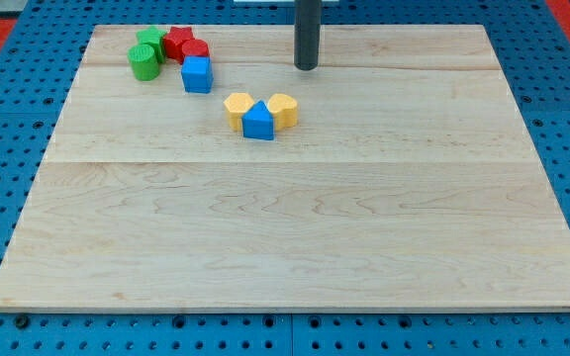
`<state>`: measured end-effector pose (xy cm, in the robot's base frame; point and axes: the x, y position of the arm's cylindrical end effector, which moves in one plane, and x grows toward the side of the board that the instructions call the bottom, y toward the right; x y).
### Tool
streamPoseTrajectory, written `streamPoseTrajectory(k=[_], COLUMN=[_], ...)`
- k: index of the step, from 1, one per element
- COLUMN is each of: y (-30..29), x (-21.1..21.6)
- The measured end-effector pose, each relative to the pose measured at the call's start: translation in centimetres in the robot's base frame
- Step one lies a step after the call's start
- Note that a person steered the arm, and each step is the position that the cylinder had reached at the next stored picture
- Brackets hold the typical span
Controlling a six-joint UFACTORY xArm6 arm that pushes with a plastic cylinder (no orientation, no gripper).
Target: Move your arm to the top center of the board
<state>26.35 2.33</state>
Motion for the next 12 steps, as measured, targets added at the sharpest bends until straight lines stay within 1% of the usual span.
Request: streamPoseTrajectory(k=[1,5,6,12], y=[-0.2,-0.3,-1.5,-3.5], x=[-1.7,-2.7,-3.6,-3.9])
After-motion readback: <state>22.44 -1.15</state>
